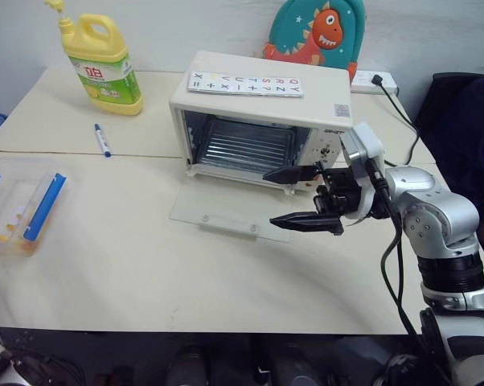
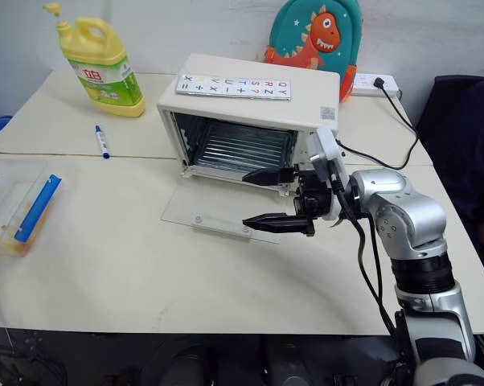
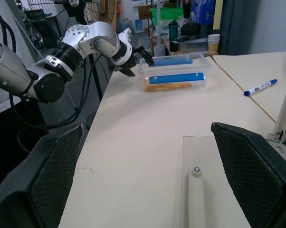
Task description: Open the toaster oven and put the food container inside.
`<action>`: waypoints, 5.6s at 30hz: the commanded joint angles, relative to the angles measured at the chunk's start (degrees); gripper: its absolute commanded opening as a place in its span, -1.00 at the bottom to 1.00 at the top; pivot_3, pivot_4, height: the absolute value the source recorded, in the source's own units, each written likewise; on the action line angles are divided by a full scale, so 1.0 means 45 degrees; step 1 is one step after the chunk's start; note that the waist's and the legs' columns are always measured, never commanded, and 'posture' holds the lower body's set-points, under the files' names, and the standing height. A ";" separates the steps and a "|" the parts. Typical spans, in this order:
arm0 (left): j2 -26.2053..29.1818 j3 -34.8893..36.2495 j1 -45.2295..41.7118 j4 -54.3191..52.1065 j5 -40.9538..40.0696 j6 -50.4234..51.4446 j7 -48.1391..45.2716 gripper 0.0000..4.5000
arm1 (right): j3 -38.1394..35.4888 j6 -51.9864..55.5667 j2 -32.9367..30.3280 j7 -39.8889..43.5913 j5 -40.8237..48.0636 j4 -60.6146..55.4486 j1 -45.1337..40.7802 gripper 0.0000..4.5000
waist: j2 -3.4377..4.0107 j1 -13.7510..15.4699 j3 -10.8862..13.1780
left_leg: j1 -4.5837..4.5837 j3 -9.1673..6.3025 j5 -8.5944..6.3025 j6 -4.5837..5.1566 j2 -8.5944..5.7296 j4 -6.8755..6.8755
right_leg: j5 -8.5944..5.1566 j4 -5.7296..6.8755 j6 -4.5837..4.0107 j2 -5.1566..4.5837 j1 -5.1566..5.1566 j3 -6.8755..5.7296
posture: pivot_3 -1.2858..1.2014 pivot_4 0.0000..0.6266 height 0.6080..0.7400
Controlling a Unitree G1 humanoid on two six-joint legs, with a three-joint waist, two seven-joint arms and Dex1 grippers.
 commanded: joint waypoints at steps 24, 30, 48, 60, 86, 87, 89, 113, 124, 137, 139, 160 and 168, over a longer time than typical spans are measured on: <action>0.4662 -0.3089 -0.1720 0.2485 0.2877 0.5203 -0.7104 -0.96 | -0.2697 0.1094 -0.2445 -0.1714 0.1489 -0.2077 0.2243 1.00 | -0.0057 -0.0036 -0.0003 | -0.0025 0.0001 -0.0006 0.0002 0.0004 -0.0019 | -0.0003 -0.0026 -0.0003 -0.0004 -0.0024 0.0003 | 0.03 -0.52 1.00; 0.6506 -0.5941 -0.2118 0.0238 0.2768 0.7455 -1.1869 -0.96 | -0.3668 0.1054 -0.3259 -0.1580 0.1668 -0.2160 0.3482 1.00 | -0.0061 -0.0033 0.0006 | -0.0031 0.0000 -0.0017 -0.0006 0.0002 -0.0032 | -0.0007 -0.0053 -0.0010 -0.0016 -0.0027 0.0001 | 0.03 -0.52 1.00; 0.0972 -1.3074 -0.9443 -0.0369 0.6207 0.8494 -1.3937 -0.96 | -0.5257 0.0945 -0.2903 -0.3821 0.2711 -0.4864 0.6871 1.00 | -0.0028 0.0190 0.0026 | -0.0043 0.0037 0.0002 -0.0030 0.0004 -0.0023 | -0.0012 -0.0010 0.0006 0.0032 -0.0073 0.0060 | 0.03 -0.52 1.00; -0.1361 -1.0999 -0.9868 0.0363 0.7769 0.8494 -1.3683 0.14 | -0.5595 0.0685 -0.3069 -0.4399 0.2729 -0.5290 0.7558 1.00 | -0.0026 0.0246 0.0026 | -0.0025 0.0028 0.0017 -0.0025 -0.0004 -0.0010 | -0.0009 0.0004 0.0009 0.0031 -0.0047 0.0057 | 0.03 -0.52 1.00; 0.5085 -1.2321 -0.0476 -0.4296 1.0627 -0.2701 -2.8826 -1.00 | 0.1045 -0.0616 -0.0867 -0.3778 -0.0362 -0.3405 0.6100 -0.98 | -0.0020 0.0233 0.0023 | -0.0010 0.0009 -0.0052 0.0093 -0.0003 -0.0037 | -0.0033 -0.0046 -0.0047 -0.0003 -0.0011 0.0020 | 0.03 -0.52 1.00; 0.4803 -1.2630 -0.0873 -0.4070 1.0876 -0.2848 -2.8760 -1.00 | 0.1344 -0.0690 -0.0457 -0.4048 -0.0690 -0.3068 0.5727 -0.98 | -0.0020 0.0254 0.0024 | -0.0020 0.0016 -0.0054 0.0098 -0.0005 -0.0034 | -0.0031 -0.0044 -0.0041 0.0001 -0.0021 0.0024 | 0.03 -0.52 1.00; 0.4326 -1.3140 -0.1520 -0.3671 1.1334 -0.3163 -2.8767 -1.00 | 0.1753 -0.0679 0.0284 -0.4575 -0.1169 -0.2593 0.4977 -0.98 | -0.0019 0.0253 0.0024 | -0.0037 0.0024 -0.0056 0.0102 -0.0002 -0.0015 | -0.0025 -0.0034 -0.0028 0.0015 -0.0038 0.0029 | 0.03 -0.52 1.00; -0.3354 -1.3271 -0.5803 0.1724 1.4440 -0.5632 -2.3182 -1.00 | 0.0883 -0.3965 0.3971 -0.9394 -0.5963 0.3959 0.0482 -0.98 | -0.0015 0.0120 0.0020 | -0.0109 0.0087 0.0014 0.0011 0.0003 0.0037 | -0.0011 0.0137 -0.0005 0.0030 -0.0191 0.0078 | 0.03 -0.52 1.00; -0.3635 -1.2851 -0.6041 0.2546 1.4822 -0.6280 -2.2713 -1.00 | 0.0514 -0.5030 0.4591 -0.9816 -0.6324 0.5386 -0.0565 -0.98 | -0.0013 -0.0063 0.0020 | -0.0109 0.0090 0.0050 -0.0012 -0.0006 0.0036 | -0.0009 0.0165 -0.0003 0.0014 -0.0201 0.0080 | 0.03 -0.52 1.00; -0.0647 -1.0943 -0.3305 -0.3421 1.1290 -0.2584 -2.5755 0.18 | -0.0686 -0.0561 0.1037 -0.6897 -0.2996 -0.2210 0.4255 -1.00 | -0.0009 -0.0096 0.0019 | -0.0115 0.0074 0.0054 -0.0025 0.0012 -0.0013 | -0.0010 0.0181 -0.0004 0.0021 -0.0201 0.0072 | 0.03 -0.52 1.00; 0.0518 -1.0363 -0.2680 -0.4568 1.0318 -0.1950 -2.6717 0.46 | -0.1089 -0.0281 0.0545 -0.6980 -0.2861 -0.2716 0.4983 -1.00 | -0.0009 -0.0126 0.0019 | -0.0109 0.0076 0.0054 -0.0026 0.0010 -0.0003 | -0.0011 0.0138 -0.0006 0.0021 -0.0197 0.0077 | 0.03 -0.52 1.00; 0.5287 -0.7934 -0.2079 -0.5809 0.7602 -0.0967 -2.8812 1.00 | -0.1118 -0.0509 0.2230 -0.7115 -0.1993 -0.1394 0.4667 -0.46 | 0.0014 -0.0149 0.0034 | -0.0036 0.0061 0.0019 0.0039 0.0002 -0.0022 | -0.0028 0.0125 -0.0035 0.0045 -0.0140 0.0075 | 0.03 -0.52 1.00; 0.5971 -0.7500 -0.1259 -0.4221 0.8524 -0.2022 -2.9270 1.00 | -0.4128 0.1769 -0.1958 -0.5050 0.1043 -0.1837 0.2774 0.78 | 0.0038 -0.0035 0.0048 | -0.0056 0.0047 0.0007 0.0060 0.0002 -0.0031 | -0.0030 0.0067 -0.0036 0.0033 -0.0135 0.0052 | 0.03 -0.52 1.00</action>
